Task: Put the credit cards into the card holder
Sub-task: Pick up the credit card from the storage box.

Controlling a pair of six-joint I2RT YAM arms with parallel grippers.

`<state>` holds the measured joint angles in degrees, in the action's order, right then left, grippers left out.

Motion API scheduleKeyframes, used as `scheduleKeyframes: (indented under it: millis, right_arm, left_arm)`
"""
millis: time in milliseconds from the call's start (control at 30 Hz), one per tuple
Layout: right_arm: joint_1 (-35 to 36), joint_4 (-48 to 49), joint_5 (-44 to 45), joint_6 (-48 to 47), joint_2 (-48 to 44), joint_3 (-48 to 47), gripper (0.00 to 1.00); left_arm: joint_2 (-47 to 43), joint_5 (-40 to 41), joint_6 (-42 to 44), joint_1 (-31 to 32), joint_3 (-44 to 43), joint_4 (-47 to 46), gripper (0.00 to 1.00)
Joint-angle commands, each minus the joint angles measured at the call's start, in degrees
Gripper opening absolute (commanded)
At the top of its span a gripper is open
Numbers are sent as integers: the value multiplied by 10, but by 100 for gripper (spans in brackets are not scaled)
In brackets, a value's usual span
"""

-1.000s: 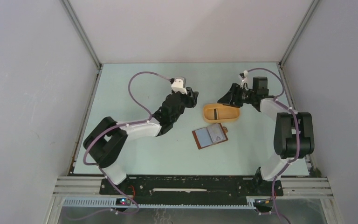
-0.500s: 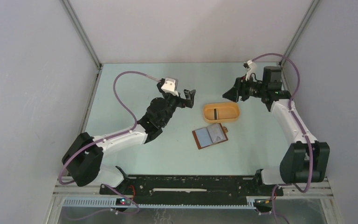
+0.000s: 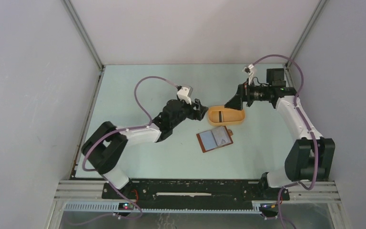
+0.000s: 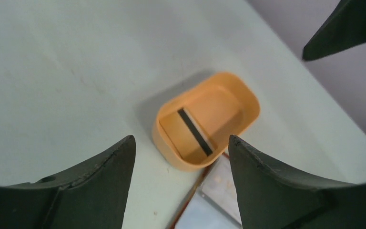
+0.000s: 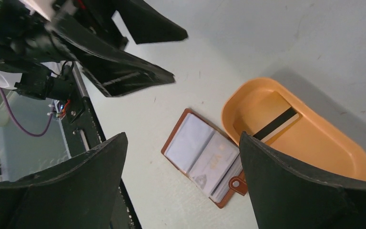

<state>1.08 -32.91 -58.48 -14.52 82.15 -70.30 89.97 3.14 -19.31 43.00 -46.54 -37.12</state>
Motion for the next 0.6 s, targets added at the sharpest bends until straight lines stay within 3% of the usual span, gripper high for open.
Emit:
scheduleKeyframes:
  millis: [0,267,567]
  right_arm:
    - [11,-7,-10,5,39,-3,94]
    - [7,-4,32,30,143,-13,87]
    - [1,-3,53,40,162,-19,85]
  left_arm:
    - [65,-47,-107,0,-60,54,74]
    - [158,51,-139,19,-184,224,65]
    - [240,176,-157,45,-309,367,57]
